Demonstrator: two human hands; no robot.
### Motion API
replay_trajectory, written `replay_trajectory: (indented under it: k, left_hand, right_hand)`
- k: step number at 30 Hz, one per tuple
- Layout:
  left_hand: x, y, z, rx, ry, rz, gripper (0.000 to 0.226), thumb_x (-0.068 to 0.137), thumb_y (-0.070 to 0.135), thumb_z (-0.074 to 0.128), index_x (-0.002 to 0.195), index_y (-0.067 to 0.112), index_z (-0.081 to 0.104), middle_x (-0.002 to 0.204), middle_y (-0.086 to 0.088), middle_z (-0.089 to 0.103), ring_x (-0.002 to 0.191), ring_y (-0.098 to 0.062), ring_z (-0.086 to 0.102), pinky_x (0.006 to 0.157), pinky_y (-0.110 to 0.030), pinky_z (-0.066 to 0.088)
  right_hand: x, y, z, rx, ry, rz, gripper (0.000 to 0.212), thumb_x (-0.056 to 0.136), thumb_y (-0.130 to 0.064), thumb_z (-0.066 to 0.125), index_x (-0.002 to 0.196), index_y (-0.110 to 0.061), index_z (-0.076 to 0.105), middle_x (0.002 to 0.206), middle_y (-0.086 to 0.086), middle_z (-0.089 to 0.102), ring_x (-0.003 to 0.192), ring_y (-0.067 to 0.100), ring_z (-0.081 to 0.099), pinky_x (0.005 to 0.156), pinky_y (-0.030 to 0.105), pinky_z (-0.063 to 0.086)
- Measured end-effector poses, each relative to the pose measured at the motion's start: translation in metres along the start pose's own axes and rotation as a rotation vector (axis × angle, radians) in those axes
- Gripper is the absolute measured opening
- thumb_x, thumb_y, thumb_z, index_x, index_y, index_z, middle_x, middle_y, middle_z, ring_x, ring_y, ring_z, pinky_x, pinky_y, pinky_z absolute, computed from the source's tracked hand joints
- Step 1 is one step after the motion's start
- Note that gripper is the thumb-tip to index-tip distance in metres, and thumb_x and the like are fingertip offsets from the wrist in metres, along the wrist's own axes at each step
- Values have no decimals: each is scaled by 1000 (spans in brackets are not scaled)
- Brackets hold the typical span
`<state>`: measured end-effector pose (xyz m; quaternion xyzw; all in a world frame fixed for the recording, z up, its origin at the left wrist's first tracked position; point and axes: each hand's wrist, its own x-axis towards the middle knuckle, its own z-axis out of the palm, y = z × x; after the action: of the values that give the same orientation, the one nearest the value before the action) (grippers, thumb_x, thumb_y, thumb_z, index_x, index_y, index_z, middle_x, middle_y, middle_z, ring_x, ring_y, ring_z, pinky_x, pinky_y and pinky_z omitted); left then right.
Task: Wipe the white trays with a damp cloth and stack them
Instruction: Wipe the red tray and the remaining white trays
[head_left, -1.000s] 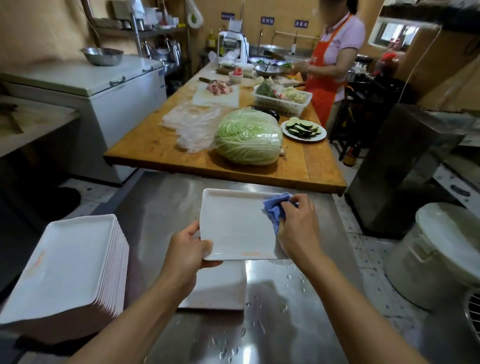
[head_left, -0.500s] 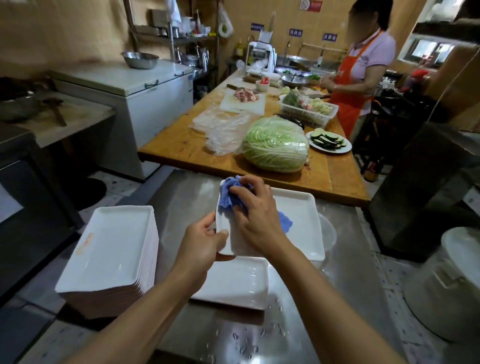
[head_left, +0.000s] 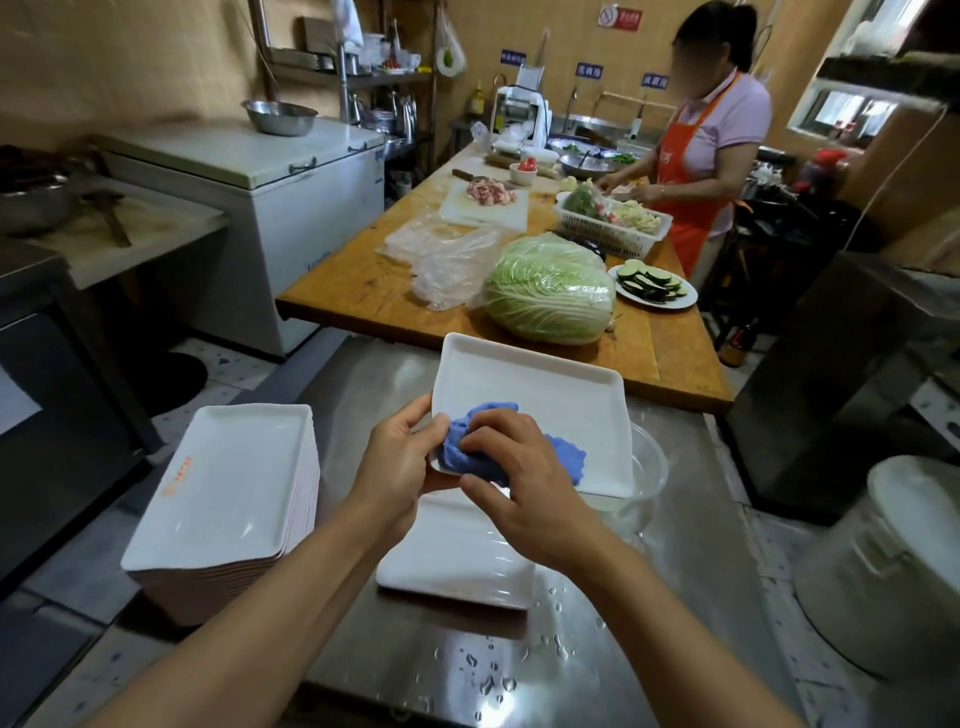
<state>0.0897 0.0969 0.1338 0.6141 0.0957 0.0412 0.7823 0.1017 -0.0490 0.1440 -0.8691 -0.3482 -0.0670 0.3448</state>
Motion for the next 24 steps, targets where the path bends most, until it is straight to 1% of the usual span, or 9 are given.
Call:
replay_trajectory:
  k: [2, 4, 5, 9, 12, 16, 20, 22, 24]
  left_hand:
    - [2, -1, 6, -1, 8, -8, 28, 99, 9, 41, 120, 14, 59, 108, -9, 68, 89, -25, 68, 63, -36, 57]
    - [4, -3, 10, -2, 28, -16, 29, 99, 8, 42, 124, 12, 56, 112, -11, 66, 94, -28, 66, 67, -42, 58]
    - [6, -4, 10, -5, 44, -19, 29, 99, 8, 42, 122, 14, 58, 110, -9, 67, 92, -28, 67, 67, -42, 58]
    - [12, -3, 6, -9, 115, -16, 26, 97, 9, 45, 103, 28, 62, 91, 3, 71, 77, -19, 68, 52, -30, 54]
    - [14, -4, -1, 7, 122, -32, 26, 96, 10, 47, 95, 28, 65, 86, 5, 70, 77, -17, 66, 49, -28, 52]
    - [14, -7, -5, -1, 82, -73, 25, 97, 9, 45, 100, 22, 66, 83, 3, 72, 73, -15, 67, 49, -28, 53]
    - [11, -6, -4, 9, 36, -89, 27, 96, 7, 43, 95, 20, 66, 76, 5, 73, 70, -12, 66, 51, -28, 53]
    - [10, -4, -4, 5, 45, -84, 26, 96, 6, 43, 95, 20, 66, 78, 3, 72, 72, -14, 64, 50, -27, 53]
    - [10, -1, -1, 21, 50, -77, 27, 96, 6, 43, 93, 21, 66, 82, 1, 71, 75, -16, 64, 50, -27, 53]
  right_hand:
    - [-3, 2, -3, -46, 16, -26, 20, 84, -11, 64, 104, -9, 63, 113, 2, 56, 107, 18, 46, 93, 27, 36]
    - [-6, 6, -7, -86, 24, -34, 18, 84, -7, 63, 102, -8, 63, 111, 3, 58, 105, 18, 48, 90, 27, 38]
    - [-9, 9, -11, -102, 38, -28, 16, 84, -6, 62, 100, -8, 64, 110, 3, 59, 104, 18, 49, 89, 27, 39]
    - [-29, 31, -27, -170, 115, 71, 14, 84, -3, 60, 95, -8, 65, 105, 4, 60, 98, 20, 53, 84, 32, 44]
    - [-46, 47, -41, -262, 138, 140, 18, 82, -2, 62, 97, -9, 66, 107, 4, 62, 100, 21, 55, 90, 32, 43]
    - [-40, 58, -59, -360, 115, 179, 22, 87, -9, 60, 108, -10, 65, 118, 7, 61, 110, 22, 53, 99, 32, 34]
    - [-10, 59, -68, -476, 79, 247, 32, 94, -21, 49, 123, -11, 57, 132, 5, 49, 119, 19, 42, 105, 32, 27]
    - [0, 54, -62, -454, 40, 248, 36, 95, -24, 44, 127, -11, 54, 140, 6, 42, 125, 19, 36, 107, 34, 26]
    - [7, 40, -51, -351, -27, 223, 40, 96, -26, 40, 134, -14, 48, 147, 5, 32, 132, 19, 27, 109, 35, 24]
